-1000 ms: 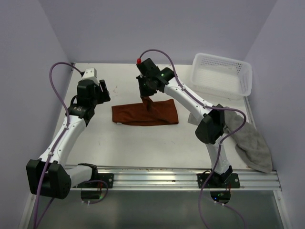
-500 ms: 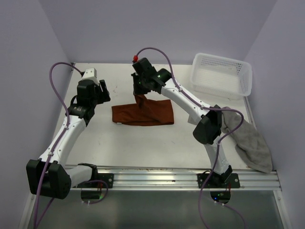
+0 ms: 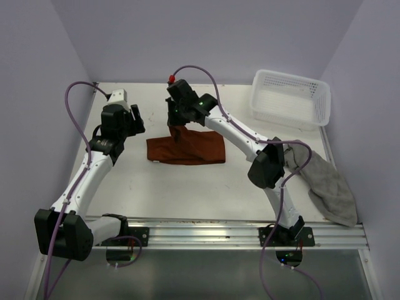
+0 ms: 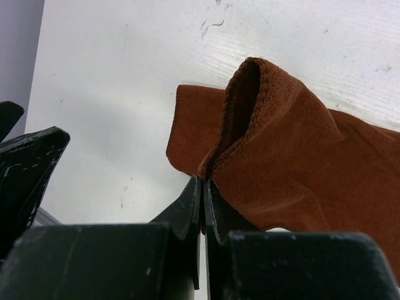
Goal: Roll the towels
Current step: Fold the towel
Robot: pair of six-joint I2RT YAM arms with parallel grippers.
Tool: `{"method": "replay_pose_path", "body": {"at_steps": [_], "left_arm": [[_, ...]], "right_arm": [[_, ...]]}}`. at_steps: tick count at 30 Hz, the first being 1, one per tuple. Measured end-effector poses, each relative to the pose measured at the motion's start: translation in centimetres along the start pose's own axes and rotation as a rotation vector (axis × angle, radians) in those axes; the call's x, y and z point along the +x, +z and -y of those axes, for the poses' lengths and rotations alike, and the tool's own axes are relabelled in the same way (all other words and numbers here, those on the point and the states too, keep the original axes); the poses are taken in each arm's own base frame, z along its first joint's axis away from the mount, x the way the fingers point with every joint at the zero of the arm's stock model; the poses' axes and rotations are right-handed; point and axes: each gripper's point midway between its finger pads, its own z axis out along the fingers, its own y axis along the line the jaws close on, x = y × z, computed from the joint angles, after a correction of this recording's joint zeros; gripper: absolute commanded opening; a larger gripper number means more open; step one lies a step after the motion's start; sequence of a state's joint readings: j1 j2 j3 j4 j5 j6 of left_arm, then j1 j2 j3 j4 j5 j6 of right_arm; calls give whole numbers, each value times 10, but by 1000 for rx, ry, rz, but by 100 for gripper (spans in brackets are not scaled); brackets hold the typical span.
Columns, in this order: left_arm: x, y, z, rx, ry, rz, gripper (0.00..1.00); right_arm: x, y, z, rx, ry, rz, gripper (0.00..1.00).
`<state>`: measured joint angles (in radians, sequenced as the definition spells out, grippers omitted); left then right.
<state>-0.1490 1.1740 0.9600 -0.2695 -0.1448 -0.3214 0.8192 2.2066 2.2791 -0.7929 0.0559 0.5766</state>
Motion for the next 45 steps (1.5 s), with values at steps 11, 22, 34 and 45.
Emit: {"method": "replay_pose_path", "body": {"at_steps": [11,22,34,45], "left_arm": [[0,0,2,8,0,-2,67],[-1,-3,4,25,-2,3,67],[0,-4,8,45,-1,0,67],[-2,-6,8,46,-2,8,67]], "right_arm": [[7,26,-4,-32,30,-4,0],[45,80,-3,-70,52,-85,0],[93,125,-17,-135,87,-177,22],[93,129,-26,-178,95,-170,36]]}}
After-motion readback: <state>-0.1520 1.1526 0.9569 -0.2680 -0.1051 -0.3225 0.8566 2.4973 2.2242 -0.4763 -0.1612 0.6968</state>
